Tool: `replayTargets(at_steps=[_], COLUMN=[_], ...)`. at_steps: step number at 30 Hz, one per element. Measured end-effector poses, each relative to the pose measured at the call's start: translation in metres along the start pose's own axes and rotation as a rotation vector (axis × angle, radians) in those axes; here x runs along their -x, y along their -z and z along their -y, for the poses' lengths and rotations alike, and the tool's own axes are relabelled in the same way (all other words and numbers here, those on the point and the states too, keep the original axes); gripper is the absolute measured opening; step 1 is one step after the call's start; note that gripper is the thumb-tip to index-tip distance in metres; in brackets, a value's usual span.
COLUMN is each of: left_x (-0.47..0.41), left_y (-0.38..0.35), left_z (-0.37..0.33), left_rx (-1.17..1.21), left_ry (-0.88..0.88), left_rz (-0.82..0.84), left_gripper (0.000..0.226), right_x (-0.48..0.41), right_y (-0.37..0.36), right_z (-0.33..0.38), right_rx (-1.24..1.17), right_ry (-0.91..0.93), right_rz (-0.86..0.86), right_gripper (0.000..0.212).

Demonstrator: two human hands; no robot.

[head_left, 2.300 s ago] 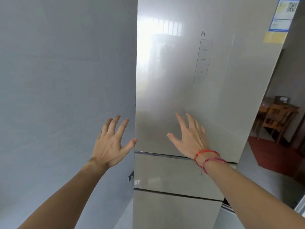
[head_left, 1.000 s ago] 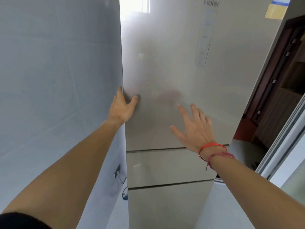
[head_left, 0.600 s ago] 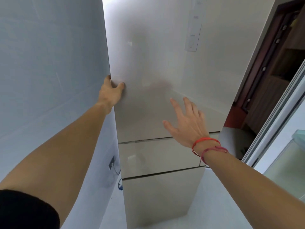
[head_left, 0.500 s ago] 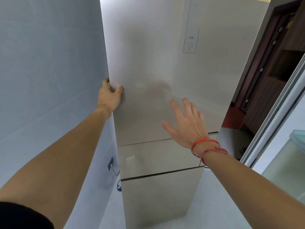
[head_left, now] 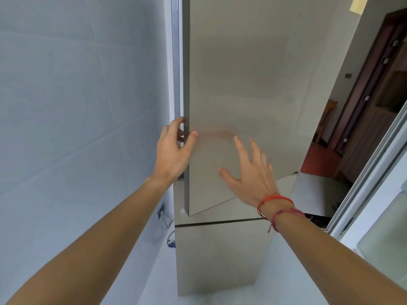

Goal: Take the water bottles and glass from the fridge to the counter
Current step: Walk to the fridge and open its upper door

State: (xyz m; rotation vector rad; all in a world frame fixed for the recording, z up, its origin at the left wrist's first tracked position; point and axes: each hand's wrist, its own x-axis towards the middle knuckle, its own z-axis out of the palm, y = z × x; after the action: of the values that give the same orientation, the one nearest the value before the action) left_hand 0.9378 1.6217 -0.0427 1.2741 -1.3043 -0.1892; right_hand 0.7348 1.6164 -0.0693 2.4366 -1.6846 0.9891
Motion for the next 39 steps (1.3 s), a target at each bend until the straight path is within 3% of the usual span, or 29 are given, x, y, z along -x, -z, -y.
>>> replayTargets(at_steps=[3,8,13,19,24,33,39], left_x=[0.030,0.061,0.090,0.129,0.152,0.189,0.198], left_y=[0.002,-0.003,-0.038,-0.096,-0.143,-0.218,-0.264], left_z=[-0.012,-0.030,-0.063,-0.108,-0.141,-0.197,-0.224], left_rx=[0.016,-0.053,0.035,0.173,0.215,0.210,0.107], left_ry=[-0.129,-0.507,-0.674,-0.797,-0.938,-1.006,-1.073], left_rz=[0.033,0.151,0.307,0.326,0.343,0.419,0.525], left_gripper=[0.048,0.048,0.062,0.061,0.055,0.057,0.070], right_x=[0.026,0.073,0.122,0.165,0.190,0.222,0.222], right_y=[0.012,0.032,0.052,0.085,0.119,0.166,0.189], right_z=[0.005,0.002,-0.020,-0.057,-0.093,-0.163,-0.212], right_rx=[-0.145,-0.394,-0.525,-0.513,-0.535,-0.362,-0.315], right_ry=[-0.025,-0.047,-0.086,-0.121,-0.252,-0.432,-0.573], right_rz=[0.008,-0.049,-0.178,-0.301,-0.413,-0.494,-0.502], right_gripper=[0.090,0.096,0.078,0.062,0.046,0.050,0.051])
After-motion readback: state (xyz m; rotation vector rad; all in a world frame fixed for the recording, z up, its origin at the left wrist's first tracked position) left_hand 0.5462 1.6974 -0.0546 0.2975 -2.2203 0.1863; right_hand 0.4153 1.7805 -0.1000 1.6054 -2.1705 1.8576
